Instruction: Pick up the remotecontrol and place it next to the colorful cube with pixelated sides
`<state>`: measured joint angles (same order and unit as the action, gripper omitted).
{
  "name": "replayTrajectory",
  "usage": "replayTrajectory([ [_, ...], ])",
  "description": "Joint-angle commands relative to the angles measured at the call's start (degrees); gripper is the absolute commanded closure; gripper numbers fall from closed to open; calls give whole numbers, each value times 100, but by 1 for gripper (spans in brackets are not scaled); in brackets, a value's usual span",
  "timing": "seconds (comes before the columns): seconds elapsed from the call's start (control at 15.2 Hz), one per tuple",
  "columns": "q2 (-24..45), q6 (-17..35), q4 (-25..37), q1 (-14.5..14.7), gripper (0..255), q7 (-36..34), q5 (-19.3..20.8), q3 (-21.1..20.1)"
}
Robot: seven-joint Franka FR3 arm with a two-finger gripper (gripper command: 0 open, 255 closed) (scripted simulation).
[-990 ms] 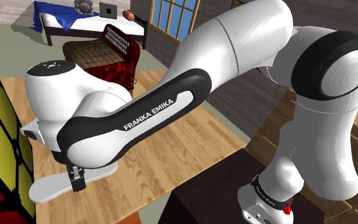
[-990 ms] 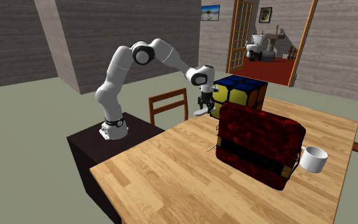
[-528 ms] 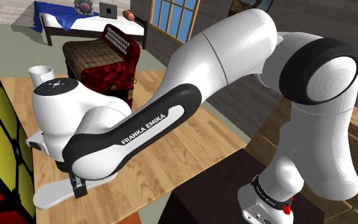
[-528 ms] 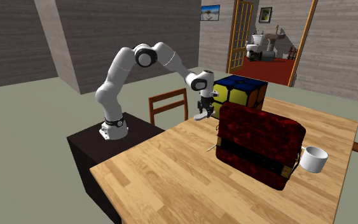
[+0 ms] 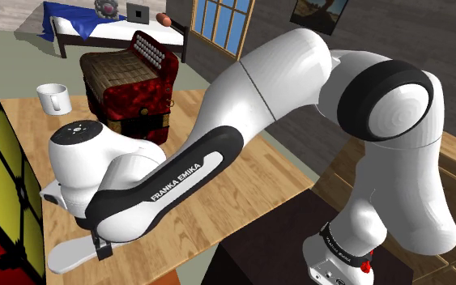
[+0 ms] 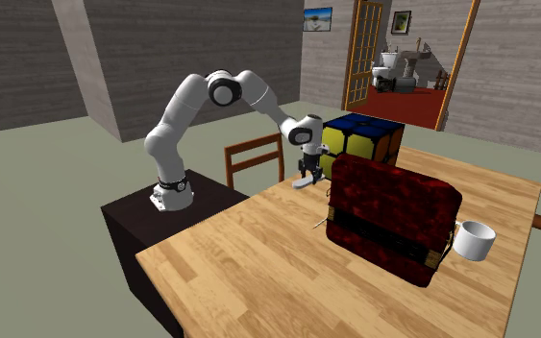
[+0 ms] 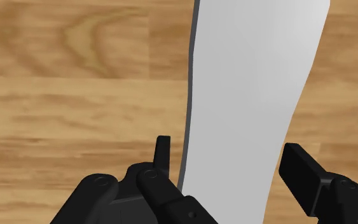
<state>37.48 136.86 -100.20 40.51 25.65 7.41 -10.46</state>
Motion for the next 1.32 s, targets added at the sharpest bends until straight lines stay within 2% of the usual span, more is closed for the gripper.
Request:
replayTrajectory([
  [0.0,26,32,0,4,255,-4,6,5],
  [0.4,26,32,0,4,255,-4,6,5],
  [0.46,26,32,-1,4,0,-5,6,5],
  [0.79,25,32,-1,4,0,-5,6,5],
  [1.06,-470,-458,-3,-63,0,58,-96,-76],
  [1.25,-470,-458,-3,-63,0,58,-96,-76],
])
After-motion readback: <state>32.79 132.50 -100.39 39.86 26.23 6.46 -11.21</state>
